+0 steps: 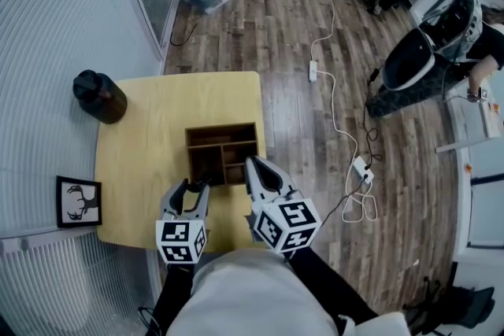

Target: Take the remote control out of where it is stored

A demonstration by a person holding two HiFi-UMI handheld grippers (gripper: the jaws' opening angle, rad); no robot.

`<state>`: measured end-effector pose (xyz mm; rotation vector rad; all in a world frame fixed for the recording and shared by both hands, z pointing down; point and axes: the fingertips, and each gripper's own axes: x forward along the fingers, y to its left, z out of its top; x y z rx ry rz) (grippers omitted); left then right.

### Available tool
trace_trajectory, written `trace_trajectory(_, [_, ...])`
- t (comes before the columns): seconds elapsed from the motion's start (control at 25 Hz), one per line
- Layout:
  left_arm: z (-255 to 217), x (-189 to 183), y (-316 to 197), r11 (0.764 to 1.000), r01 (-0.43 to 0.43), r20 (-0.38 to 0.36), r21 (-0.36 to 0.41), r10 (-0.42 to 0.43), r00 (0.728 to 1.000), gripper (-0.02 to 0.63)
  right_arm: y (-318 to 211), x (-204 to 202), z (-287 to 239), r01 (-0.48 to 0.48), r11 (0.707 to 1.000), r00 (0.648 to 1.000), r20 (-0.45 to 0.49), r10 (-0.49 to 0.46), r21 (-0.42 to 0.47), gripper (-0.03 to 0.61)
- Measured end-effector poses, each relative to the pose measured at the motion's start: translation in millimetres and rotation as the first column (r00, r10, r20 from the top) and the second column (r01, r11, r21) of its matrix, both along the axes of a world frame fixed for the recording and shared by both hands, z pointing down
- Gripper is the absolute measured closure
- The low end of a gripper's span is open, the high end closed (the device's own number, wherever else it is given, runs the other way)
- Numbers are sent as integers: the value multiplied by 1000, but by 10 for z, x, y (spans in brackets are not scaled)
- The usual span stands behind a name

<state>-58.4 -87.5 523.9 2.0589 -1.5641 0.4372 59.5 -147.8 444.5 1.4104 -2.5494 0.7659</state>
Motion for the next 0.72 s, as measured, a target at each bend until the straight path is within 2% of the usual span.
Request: trace_trajectory(0.72, [-96, -12, 16, 1000, 1, -7, 10, 0, 1000, 402, 21, -9, -5, 0, 1000, 1000, -4, 0, -2, 572])
